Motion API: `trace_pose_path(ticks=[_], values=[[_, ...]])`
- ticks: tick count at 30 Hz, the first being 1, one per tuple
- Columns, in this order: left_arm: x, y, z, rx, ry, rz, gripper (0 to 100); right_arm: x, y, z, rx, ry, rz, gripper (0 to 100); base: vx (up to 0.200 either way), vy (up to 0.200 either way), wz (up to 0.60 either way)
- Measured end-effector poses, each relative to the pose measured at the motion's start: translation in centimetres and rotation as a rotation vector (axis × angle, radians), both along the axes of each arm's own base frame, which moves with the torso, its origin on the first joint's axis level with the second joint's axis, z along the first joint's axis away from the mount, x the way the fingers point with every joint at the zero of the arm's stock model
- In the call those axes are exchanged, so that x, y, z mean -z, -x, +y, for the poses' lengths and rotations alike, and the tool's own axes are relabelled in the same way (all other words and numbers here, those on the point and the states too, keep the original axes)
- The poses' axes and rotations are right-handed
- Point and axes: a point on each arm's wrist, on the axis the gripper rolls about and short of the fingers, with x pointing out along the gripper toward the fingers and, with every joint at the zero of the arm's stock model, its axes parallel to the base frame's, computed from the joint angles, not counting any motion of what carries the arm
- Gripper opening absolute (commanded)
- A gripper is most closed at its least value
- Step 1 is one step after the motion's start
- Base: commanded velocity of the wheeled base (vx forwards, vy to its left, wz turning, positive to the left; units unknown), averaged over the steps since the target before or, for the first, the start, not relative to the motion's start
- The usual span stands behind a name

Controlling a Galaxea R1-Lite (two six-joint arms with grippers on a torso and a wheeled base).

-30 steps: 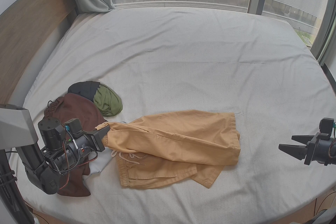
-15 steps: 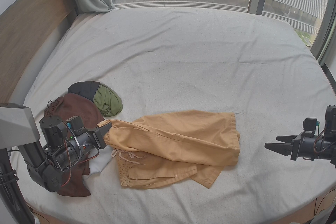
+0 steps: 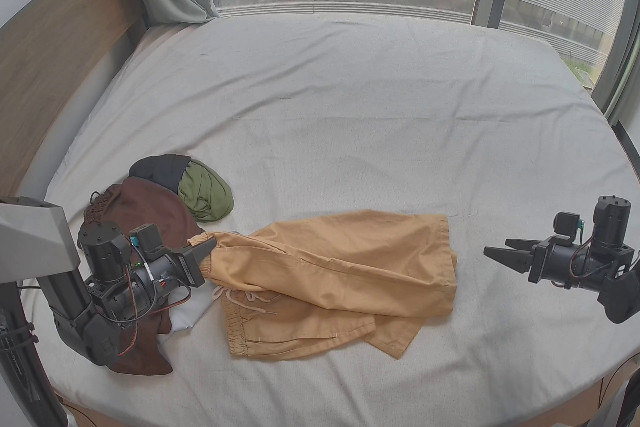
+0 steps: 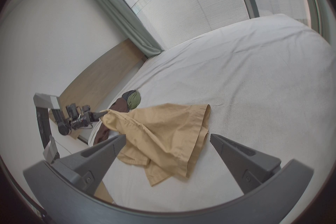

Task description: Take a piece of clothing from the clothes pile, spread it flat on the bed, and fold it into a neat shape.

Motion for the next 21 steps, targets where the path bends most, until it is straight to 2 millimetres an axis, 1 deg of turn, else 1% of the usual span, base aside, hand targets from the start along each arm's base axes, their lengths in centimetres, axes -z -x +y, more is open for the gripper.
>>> trace_pose_path(ticks=[4, 10, 16, 21], values=[[0.1, -0.1, 0.0, 0.001, -0.001, 0.004, 0, 1.1, -1.1, 0.0, 0.018, -0.054, 0.024, 100, 0.000, 0.000, 0.00], [0.2, -0.1, 0.0, 0.001, -0.001, 0.007, 0, 3.1, -2.6, 0.4, 0.018, -0.079, 0.031, 100, 0.000, 0.000, 0.00], [0.3, -0.2, 0.0, 0.001, -0.001, 0.009, 0, 5.0, -3.5, 1.4, 0.006, -0.122, 0.082, 100, 0.000, 0.000, 0.00], [0.3, -0.2, 0.0, 0.001, -0.002, 0.008, 0, 6.4, -4.1, 1.8, 0.000, -0.125, 0.121, 100, 0.000, 0.000, 0.00]])
